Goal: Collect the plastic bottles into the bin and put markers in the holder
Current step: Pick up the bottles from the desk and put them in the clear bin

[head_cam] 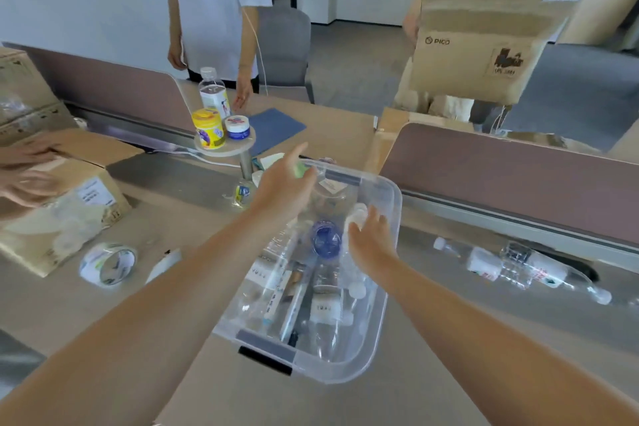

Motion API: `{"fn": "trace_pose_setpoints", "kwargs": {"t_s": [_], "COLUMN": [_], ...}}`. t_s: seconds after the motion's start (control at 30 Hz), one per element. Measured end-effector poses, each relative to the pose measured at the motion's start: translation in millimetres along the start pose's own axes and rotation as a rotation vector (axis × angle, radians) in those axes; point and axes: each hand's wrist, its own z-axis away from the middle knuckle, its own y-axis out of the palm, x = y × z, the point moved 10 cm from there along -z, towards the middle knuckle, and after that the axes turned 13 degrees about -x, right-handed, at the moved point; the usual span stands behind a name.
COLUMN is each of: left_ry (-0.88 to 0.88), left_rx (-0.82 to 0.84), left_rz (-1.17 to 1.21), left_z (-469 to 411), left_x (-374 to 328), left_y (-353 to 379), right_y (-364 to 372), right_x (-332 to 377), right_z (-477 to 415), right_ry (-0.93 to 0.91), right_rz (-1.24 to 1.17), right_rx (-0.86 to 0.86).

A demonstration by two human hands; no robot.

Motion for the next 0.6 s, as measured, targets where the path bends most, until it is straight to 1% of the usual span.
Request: {"fn": "trace_pose_setpoints", "kwargs": {"t_s": [0.03, 0.1, 0.2, 0.33, 0.43, 0.6], "left_ry": [0.027, 0.077, 0.13, 0.172, 0.198, 0.26], "left_rx": [0.002, 0.015, 0.064, 0.157, 0.288, 0.497], "left_rz": [0.008, 0.012, 0.019, 0.054, 0.079, 0.051], "left_z": [-0.3, 2.2, 12.8, 33.5, 61.3, 108.5], "left_x": [-8.0, -25.2, -48.5, -91.3, -119.6, -153.2], "left_y": [-0.5, 4.7, 31.2, 94.0, 156.3, 264.0], "right_y": [2.3, -8.8, -48.6, -133.5, -199.7, -279.3], "right_x": [4.3, 5.6, -2.2, -46.2, -97.0, -177.4], "right_z": [-0.9, -8.6, -23.1, -56.4, -75.1, -82.7], "right_ry": [-0.053, -0.149, -0.168, -0.046, 0.09, 0.219], "right_rz": [0.031, 0.074, 0.059, 0.126, 0.092, 0.134], "right_rx": [0.024, -0.022, -0.085, -0.219, -0.349, -0.407]}}
